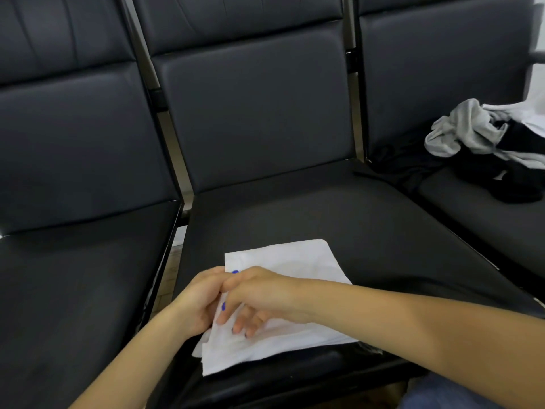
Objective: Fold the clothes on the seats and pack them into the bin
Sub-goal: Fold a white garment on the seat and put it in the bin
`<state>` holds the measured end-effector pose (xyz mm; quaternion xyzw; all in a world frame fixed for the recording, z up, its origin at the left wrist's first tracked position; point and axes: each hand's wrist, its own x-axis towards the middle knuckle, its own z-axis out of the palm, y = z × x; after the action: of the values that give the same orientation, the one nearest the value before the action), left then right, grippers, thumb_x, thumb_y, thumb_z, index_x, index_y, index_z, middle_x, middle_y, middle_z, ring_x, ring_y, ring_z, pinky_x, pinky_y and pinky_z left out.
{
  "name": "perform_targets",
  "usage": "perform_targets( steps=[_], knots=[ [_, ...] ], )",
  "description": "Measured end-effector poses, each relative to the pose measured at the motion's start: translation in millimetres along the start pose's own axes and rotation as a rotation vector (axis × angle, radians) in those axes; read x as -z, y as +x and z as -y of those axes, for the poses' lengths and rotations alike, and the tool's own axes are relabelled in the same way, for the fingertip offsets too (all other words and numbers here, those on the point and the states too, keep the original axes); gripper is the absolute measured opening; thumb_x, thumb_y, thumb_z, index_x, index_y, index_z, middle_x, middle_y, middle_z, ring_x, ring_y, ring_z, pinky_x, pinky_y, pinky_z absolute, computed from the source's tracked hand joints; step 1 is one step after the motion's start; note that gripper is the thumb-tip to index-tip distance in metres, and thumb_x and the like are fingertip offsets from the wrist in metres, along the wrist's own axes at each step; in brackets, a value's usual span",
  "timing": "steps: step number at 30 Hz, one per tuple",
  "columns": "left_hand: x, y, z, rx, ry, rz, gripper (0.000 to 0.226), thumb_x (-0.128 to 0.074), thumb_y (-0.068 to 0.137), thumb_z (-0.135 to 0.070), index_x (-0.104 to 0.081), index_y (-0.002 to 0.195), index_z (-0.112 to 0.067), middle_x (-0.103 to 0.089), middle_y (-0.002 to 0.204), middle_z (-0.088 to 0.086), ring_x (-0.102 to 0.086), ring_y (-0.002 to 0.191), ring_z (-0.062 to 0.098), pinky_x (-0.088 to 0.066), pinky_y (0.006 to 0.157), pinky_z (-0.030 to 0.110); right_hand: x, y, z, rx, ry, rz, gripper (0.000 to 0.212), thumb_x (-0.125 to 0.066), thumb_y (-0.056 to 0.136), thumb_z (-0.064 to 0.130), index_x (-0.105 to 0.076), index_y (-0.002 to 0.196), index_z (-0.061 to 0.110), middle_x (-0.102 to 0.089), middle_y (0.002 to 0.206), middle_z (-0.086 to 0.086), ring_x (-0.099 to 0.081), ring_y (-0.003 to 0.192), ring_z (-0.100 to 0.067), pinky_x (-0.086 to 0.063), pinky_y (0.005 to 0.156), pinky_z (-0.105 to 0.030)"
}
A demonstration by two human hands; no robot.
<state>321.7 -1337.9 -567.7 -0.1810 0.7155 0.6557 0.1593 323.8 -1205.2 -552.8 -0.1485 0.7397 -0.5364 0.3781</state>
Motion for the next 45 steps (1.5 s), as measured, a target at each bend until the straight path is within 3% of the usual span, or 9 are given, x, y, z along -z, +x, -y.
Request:
perform_targets(
  steps=[3,6,11,20,27,32,35,39,45],
  knots=[
    [4,-5,-5,-0.097,0.221,-0.085,0.013,-0.059,0.09,-0.006,-0.062,0.1,-0.013,-0.069,0.075,0.01,-0.065,0.055,0.017,-0.047,0.043,0.026,13,-20,-2,0.135,-0.362,-0.156,0.032,-0.052,0.09,0.011,-0.06,0.121,0.008,-0.06,0.091,-0.001,-0.054,0.07,-0.01,-0.046,0.065,-0.022],
    [4,-6,-6,-0.118,0.308,-0.067,0.024,-0.062,0.088,-0.003,-0.059,0.109,-0.013,-0.07,0.071,0.006,-0.064,0.054,0.011,-0.047,0.044,0.024,17,-45,-5,0.239,-0.809,-0.119,0.039,-0.058,0.091,0.033,-0.056,0.128,0.021,-0.055,0.123,0.001,-0.048,0.108,-0.015,-0.041,0.093,-0.028],
    [4,-5,-6,-0.205,0.225,-0.116,0.03,-0.059,0.09,-0.002,-0.058,0.118,-0.012,-0.07,0.089,0.014,-0.067,0.074,0.023,-0.049,0.055,0.029,-3,-51,-18,0.258,-1.23,-0.001,0.079,-0.047,0.092,0.054,-0.009,0.152,0.019,-0.012,0.155,-0.006,-0.013,0.14,-0.026,-0.015,0.115,-0.05],
    [0,-1,-9,-0.246,0.214,-0.167,0.037,-0.057,0.091,-0.004,-0.052,0.126,-0.015,-0.067,0.087,0.006,-0.067,0.078,0.02,-0.051,0.059,0.029,-2,-58,-27,0.188,-1.089,-0.126,0.049,-0.024,0.103,0.039,-0.022,0.151,0.027,-0.014,0.159,-0.002,-0.014,0.145,-0.021,-0.016,0.117,-0.047],
    [9,1,-13,-0.12,-0.182,-0.078,0.026,-0.055,0.091,-0.002,-0.059,0.114,-0.014,-0.066,0.093,0.011,-0.066,0.072,0.021,-0.053,0.047,0.022,2,-61,-16,0.341,-0.736,-0.294,0.048,-0.026,0.103,0.04,-0.022,0.15,0.031,-0.02,0.158,0.006,-0.016,0.144,-0.01,-0.016,0.119,-0.037],
    [8,10,-4,-0.128,0.214,-0.201,0.03,-0.052,0.088,0.008,-0.063,0.108,-0.011,-0.064,0.079,0.005,-0.06,0.057,0.013,-0.048,0.05,0.023,-8,-45,-36,0.282,-1.056,0.012,0.057,-0.024,0.103,0.043,-0.007,0.153,0.023,-0.004,0.161,0.002,-0.003,0.147,-0.013,-0.001,0.119,-0.037],
    [10,10,-6,-0.252,0.493,-0.291,0.035,-0.047,0.086,0.013,-0.059,0.105,-0.014,-0.068,0.086,0.004,-0.067,0.083,0.024,-0.056,0.071,0.036,-8,-45,-40,0.273,-1.121,0.046,0.064,-0.025,0.1,0.05,0.003,0.153,0.027,0.007,0.161,0.005,0.007,0.147,-0.011,0.008,0.117,-0.037],
    [12,7,-6,-0.22,0.443,-0.3,0.034,-0.049,0.092,0.001,-0.053,0.123,-0.013,-0.066,0.102,0.009,-0.065,0.087,0.024,-0.055,0.074,0.037,-4,-49,-39,0.276,-1.153,0.088,0.058,-0.025,0.103,0.043,0.003,0.152,0.03,0.01,0.16,0.005,0.008,0.147,-0.014,0.006,0.117,-0.044],
    [4,0,2,-0.277,0.372,-0.156,0.049,-0.058,0.093,-0.01,-0.04,0.137,-0.022,-0.065,0.109,-0.002,-0.06,0.106,0.015,-0.049,0.08,0.026,4,-54,-41,0.303,-1.157,0.007,0.045,-0.026,0.105,0.025,-0.027,0.149,0.016,-0.016,0.16,0.0,-0.012,0.147,-0.018,-0.015,0.117,-0.045]
  ],
)
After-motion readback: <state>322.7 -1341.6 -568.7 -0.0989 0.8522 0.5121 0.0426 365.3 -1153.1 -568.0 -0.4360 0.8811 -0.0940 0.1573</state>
